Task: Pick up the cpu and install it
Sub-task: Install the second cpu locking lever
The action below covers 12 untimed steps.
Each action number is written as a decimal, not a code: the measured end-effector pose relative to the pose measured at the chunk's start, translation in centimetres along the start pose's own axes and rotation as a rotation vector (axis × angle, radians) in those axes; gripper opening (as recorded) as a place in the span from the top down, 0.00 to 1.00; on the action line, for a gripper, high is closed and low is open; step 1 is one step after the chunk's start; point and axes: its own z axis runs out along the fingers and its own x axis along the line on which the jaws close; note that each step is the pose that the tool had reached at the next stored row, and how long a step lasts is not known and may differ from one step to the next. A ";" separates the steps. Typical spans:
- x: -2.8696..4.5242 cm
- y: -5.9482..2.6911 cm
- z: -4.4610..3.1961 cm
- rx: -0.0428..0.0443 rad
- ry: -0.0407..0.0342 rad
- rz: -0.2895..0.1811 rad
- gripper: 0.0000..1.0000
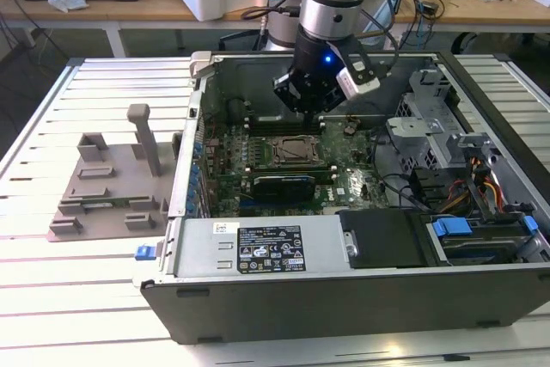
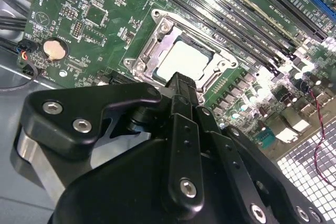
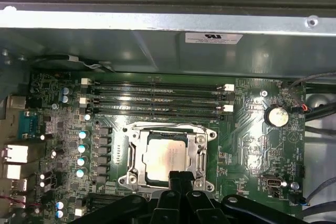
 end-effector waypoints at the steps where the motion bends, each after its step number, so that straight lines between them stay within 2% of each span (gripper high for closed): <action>1: 0.00 0.00 0.00 0.0000 0.0000 0.000 0.89; 3: 0.00 -0.21 -0.02 -0.0005 0.0000 0.000 0.89; 5: 0.09 -1.78 -0.03 -0.0191 -0.0007 -0.001 0.89; 7: 0.13 -2.45 0.02 -0.0370 -0.0014 -0.002 0.89; 8: 0.19 -3.01 0.06 -0.0603 -0.0023 -0.004 0.89; 9: 0.27 -3.77 0.12 -0.0893 -0.0034 -0.006 0.89; 10: 0.32 -4.60 0.39 -0.0994 -0.0039 -0.007 0.89; 12: 0.38 -5.28 0.95 -0.1029 -0.0041 -0.007 0.89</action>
